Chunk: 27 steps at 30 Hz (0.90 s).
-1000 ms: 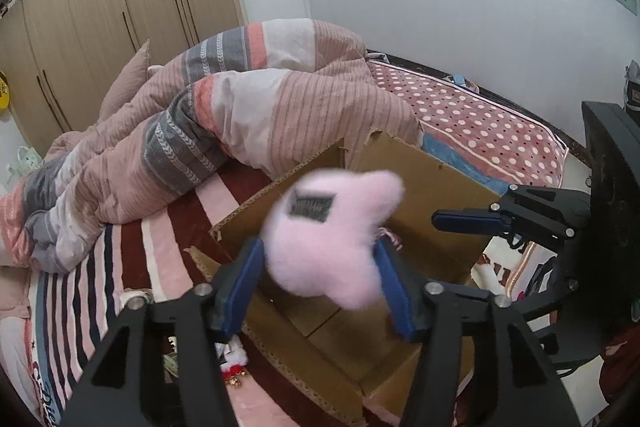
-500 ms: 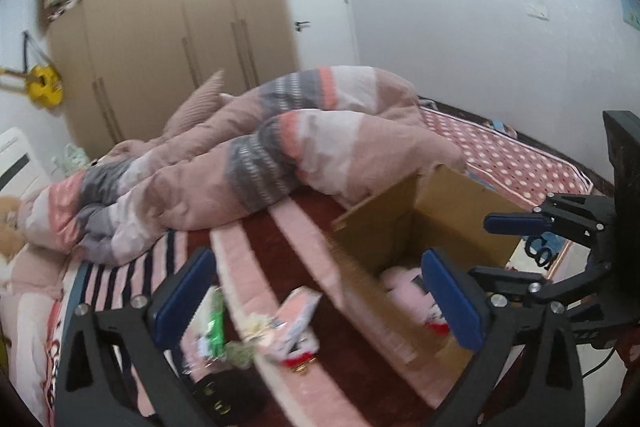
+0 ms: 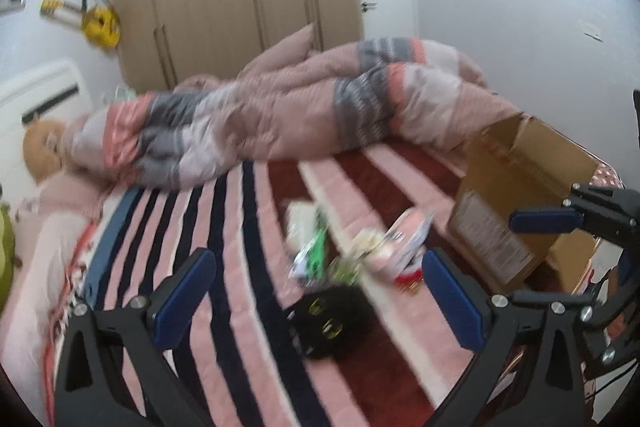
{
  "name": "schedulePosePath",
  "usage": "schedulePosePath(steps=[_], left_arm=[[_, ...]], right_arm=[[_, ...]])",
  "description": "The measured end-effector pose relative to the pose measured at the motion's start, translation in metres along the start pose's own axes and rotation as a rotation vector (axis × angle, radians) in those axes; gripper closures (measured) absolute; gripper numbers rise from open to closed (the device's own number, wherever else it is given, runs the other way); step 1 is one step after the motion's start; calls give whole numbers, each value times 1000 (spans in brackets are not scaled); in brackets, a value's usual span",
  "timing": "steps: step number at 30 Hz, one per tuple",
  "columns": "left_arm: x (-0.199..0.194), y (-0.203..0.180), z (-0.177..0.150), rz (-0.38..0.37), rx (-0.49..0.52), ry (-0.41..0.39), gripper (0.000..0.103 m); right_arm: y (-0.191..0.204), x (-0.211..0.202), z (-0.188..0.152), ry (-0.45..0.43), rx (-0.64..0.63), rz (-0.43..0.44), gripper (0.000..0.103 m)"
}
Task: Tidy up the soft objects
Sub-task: 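Grasp the black cat plush with the right gripper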
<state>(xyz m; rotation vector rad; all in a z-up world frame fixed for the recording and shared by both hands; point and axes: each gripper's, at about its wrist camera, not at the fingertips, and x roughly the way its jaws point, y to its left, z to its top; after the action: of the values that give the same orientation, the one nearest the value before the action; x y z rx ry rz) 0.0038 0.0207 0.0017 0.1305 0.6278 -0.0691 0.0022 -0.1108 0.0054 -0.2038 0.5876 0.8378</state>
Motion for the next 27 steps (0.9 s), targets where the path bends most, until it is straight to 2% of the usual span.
schedulePosePath(steps=[3, 5, 8, 12, 16, 19, 25, 26, 27], left_arm=[[15, 23, -21, 10, -48, 45, 1], [30, 38, -36, -1, -81, 79, 1], [52, 53, -56, -47, -133, 123, 1], [78, 63, -74, -85, -171, 169, 1], [92, 70, -83, -118, -196, 180, 1], [103, 73, -88, -185, -224, 190, 1], [121, 71, -88, -264, -246, 213, 1], [123, 69, -88, -263, -243, 217, 1], [126, 69, -88, -260, -242, 222, 1]], right_arm=[[10, 41, -9, 51, 0, 55, 28], [11, 62, -17, 79, 10, 74, 24], [15, 98, -26, 112, -5, 61, 11], [15, 137, -41, 136, -5, 32, 4], [12, 162, -48, 155, 63, 37, 4], [13, 181, -49, 165, 101, 48, 3], [14, 206, -49, 182, 107, -19, 1], [12, 211, -50, 191, 121, -30, 2], [10, 213, -51, 189, 134, -18, 13]])
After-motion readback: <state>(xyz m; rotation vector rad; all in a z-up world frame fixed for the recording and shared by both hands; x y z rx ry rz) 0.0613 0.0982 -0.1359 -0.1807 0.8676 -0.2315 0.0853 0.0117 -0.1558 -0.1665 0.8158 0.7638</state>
